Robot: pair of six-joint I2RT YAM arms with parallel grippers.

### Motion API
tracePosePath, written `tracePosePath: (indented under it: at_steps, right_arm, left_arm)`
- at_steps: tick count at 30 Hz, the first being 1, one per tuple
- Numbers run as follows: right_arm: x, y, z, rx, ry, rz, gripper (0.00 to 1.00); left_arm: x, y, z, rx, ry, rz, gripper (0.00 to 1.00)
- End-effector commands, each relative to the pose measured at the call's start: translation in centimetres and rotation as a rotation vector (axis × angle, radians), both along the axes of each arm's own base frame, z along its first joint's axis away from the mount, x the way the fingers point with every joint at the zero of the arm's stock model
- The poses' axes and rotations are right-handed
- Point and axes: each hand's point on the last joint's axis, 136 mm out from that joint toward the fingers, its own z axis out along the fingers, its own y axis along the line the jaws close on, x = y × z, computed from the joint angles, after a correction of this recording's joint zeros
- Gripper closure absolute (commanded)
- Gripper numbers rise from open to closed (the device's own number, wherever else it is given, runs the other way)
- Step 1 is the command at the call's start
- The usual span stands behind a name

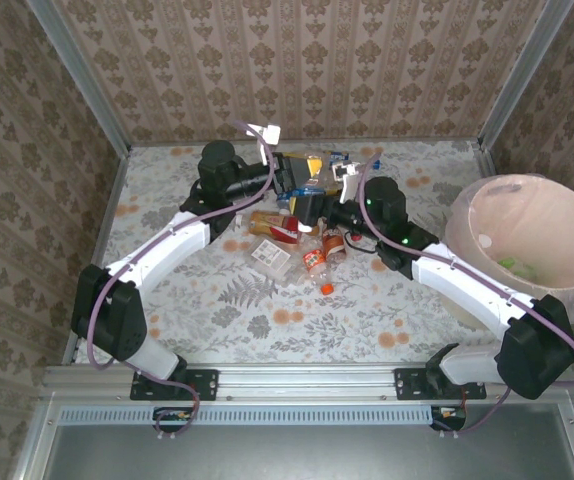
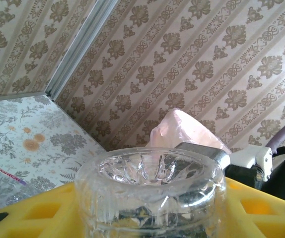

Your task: Put the plastic bottles in the bin

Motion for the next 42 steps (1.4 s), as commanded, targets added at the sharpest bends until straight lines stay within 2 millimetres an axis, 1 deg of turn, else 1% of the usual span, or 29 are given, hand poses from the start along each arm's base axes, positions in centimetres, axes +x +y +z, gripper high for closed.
tracePosePath:
  at_steps: [1,4,8,11,16,24,30,32,34,36,38,39,40,42]
  right_arm:
    - [-0.1,0.3,2.7,0.060,-0.054,0.027,0.17]
    - [0.0,0.2,3.1,0.073,-0.062,0.023,0.22]
    - [0.0,0.1,3.3,0.078,-0.073,0.022,0.27]
    - [0.0,0.0,3.4,0.081,-0.082,0.018,0.34]
    - [0.4,-0.6,2.6,0.059,-0.064,-0.030,0.46]
    - [0.6,-1.2,1.8,0.029,-0.052,-0.056,0.51]
    - [0.7,-1.4,1.4,0.006,-0.046,-0.067,0.53]
    - [0.6,-1.4,1.3,-0.008,-0.043,-0.066,0.53]
    - [0.7,-1.7,1.0,-0.037,-0.035,-0.074,0.54]
    - [0.7,-2.1,0.6,-0.075,-0.027,-0.088,0.56]
    - [0.9,-3.0,0.2,-0.117,-0.014,-0.121,0.56]
    - [1.0,-3.6,-0.1,-0.146,-0.005,-0.143,0.56]
    - [1.1,-4.2,-0.3,-0.174,0.002,-0.163,0.56]
    - [1.3,-5.9,-0.7,-0.256,0.019,-0.206,0.56]
  left_arm:
    - [-1.5,-0.1,2.9,-0.053,-0.067,-0.047,0.51]
    - [-1.5,-0.2,2.9,-0.053,-0.069,-0.049,0.51]
    - [-1.6,-0.2,2.8,-0.051,-0.068,-0.052,0.51]
    - [-1.5,-0.4,2.6,-0.049,-0.064,-0.056,0.51]
    - [-1.5,-0.4,2.5,-0.048,-0.064,-0.056,0.51]
    - [-1.5,-0.5,2.3,-0.045,-0.058,-0.053,0.51]
    - [-1.6,-0.4,2.4,-0.044,-0.062,-0.052,0.50]
    - [-1.6,-0.3,2.5,-0.044,-0.062,-0.046,0.46]
    - [-1.4,-0.1,2.5,-0.031,-0.053,-0.027,0.37]
    - [-1.2,0.2,2.4,0.001,-0.048,0.004,0.18]
    - [-1.1,0.6,2.4,0.026,-0.057,0.039,0.04]
    - [-1.0,1.0,2.5,0.034,-0.066,0.067,0.00]
    - [-0.9,1.6,2.6,0.039,-0.074,0.096,0.00]
    - [-0.3,3.0,2.9,0.053,-0.101,0.218,0.00]
